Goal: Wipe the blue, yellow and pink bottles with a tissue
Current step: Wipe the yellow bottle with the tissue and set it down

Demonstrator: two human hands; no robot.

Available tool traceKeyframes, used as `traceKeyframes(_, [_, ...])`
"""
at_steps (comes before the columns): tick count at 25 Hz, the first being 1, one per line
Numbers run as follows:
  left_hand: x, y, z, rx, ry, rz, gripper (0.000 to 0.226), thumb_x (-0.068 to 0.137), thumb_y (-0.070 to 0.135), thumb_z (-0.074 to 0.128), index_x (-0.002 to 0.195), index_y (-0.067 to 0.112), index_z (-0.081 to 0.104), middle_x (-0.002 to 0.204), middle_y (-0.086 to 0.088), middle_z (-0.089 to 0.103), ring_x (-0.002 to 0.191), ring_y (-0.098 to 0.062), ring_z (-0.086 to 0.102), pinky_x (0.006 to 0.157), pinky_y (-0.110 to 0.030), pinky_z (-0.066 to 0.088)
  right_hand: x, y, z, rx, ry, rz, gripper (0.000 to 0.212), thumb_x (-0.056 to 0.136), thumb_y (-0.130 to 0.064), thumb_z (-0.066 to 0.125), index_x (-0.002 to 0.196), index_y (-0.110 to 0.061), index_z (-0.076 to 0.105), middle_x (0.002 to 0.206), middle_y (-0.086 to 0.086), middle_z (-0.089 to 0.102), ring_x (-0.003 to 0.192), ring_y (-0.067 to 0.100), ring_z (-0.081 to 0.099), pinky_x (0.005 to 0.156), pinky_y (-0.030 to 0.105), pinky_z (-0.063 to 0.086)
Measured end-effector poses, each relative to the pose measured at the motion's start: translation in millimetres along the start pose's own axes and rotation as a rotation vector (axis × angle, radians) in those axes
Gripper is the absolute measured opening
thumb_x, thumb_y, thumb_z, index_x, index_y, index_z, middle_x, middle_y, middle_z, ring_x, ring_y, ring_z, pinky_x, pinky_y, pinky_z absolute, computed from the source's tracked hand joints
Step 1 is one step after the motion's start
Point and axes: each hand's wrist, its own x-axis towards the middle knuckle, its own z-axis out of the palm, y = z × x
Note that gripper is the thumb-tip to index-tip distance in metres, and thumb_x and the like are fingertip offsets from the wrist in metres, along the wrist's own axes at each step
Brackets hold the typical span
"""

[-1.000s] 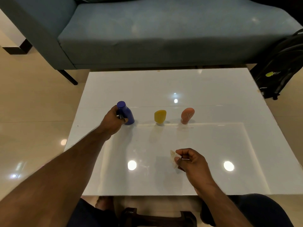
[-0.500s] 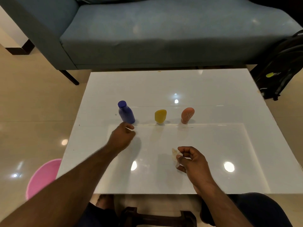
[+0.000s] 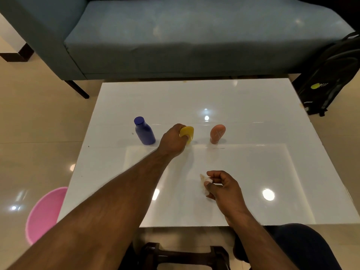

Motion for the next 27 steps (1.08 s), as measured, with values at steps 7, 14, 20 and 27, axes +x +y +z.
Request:
traceKeyframes(7, [-94.8, -14.6, -28.0, -0.965, -0.108, -0.442, 0.049, 0.097, 0.032, 0.063, 0.142, 0.018, 0.048, 0.132, -0.016, 0.063, 0.108, -0.033, 0.071, 0.085, -0.052, 0.060, -4.3, -7.7, 1.0, 0.034, 0.021, 0.010, 0.015, 0.087, -0.007, 0.067, 0.095, -0.019, 0.070, 0.098, 0.002, 0.068, 0.089, 0.019, 0.066, 0.072, 0.028, 0.059])
traceKeyframes(14, [-205.1, -27.9, -35.9, -1.323, -0.138, -0.564, 0.056, 0.098, 0.056, 0.048, 0.127, 0.010, 0.065, 0.121, -0.014, 0.073, 0.099, -0.031, 0.067, 0.063, -0.036, 0.053, -49.0, -13.5, 1.2, 0.121, -0.044, 0.004, 0.017, 0.089, -0.005, 0.063, 0.099, -0.015, 0.070, 0.106, 0.006, 0.070, 0.096, 0.022, 0.067, 0.080, 0.035, 0.058])
traceKeyframes(20, [-256.8, -28.7, -33.1, -1.374, -0.149, -0.493, 0.045, 0.102, 0.041, 0.047, 0.126, 0.007, 0.064, 0.119, -0.016, 0.074, 0.088, -0.029, 0.067, 0.061, -0.035, 0.054, -102.0, -42.5, 5.5, 0.310, -0.092, -0.113, 0.016, 0.090, -0.007, 0.062, 0.101, -0.012, 0.072, 0.106, 0.008, 0.071, 0.100, 0.024, 0.067, 0.084, 0.038, 0.056])
traceKeyframes(27, [-271.6, -37.3, -32.4, -1.350, -0.101, -0.467, 0.043, 0.099, 0.046, 0.052, 0.127, 0.016, 0.064, 0.115, -0.014, 0.076, 0.084, -0.026, 0.063, 0.052, -0.030, 0.049, -140.0, -67.6, 38.2, -0.383, -0.033, -0.540, 0.022, 0.088, -0.016, 0.066, 0.105, -0.030, 0.069, 0.104, -0.012, 0.069, 0.094, 0.002, 0.063, 0.083, 0.016, 0.050])
